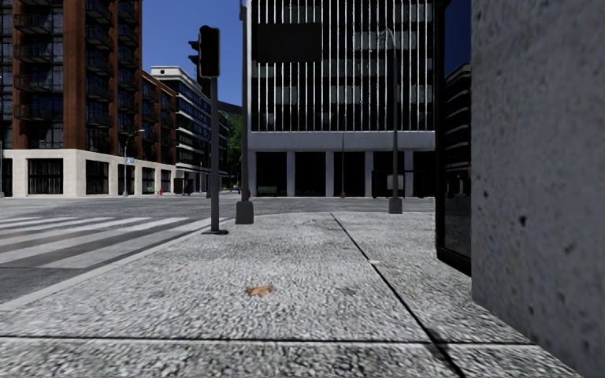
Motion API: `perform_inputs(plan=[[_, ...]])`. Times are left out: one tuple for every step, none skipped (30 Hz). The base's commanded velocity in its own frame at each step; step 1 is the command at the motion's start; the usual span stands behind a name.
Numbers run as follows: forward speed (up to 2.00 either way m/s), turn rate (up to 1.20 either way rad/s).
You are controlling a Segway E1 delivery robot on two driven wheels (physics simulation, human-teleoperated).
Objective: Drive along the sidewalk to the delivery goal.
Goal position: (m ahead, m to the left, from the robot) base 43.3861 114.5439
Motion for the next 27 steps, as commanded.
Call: perform_inputs(plan=[[1.23, 0.00], [1.23, 0.00], [1.23, 0.00], [1.23, 0.00], [1.23, 0.00], [1.23, 0.00], [1.23, 0.00], [1.23, 0.00], [1.23, 0.00], [1.23, 0.00], [1.23, 0.00], [1.23, 0.00], [1.23, 0.00], [1.23, 0.00], [1.23, 0.00], [1.23, 0.00], [1.23, 0.00], [1.23, 0.00], [1.23, 0.00], [1.23, 0.00], [1.23, 0.00], [1.23, 0.00], [1.23, 0.00], [1.23, 0.00], [1.23, 0.00], [1.23, 0.00], [1.23, 0.00]])
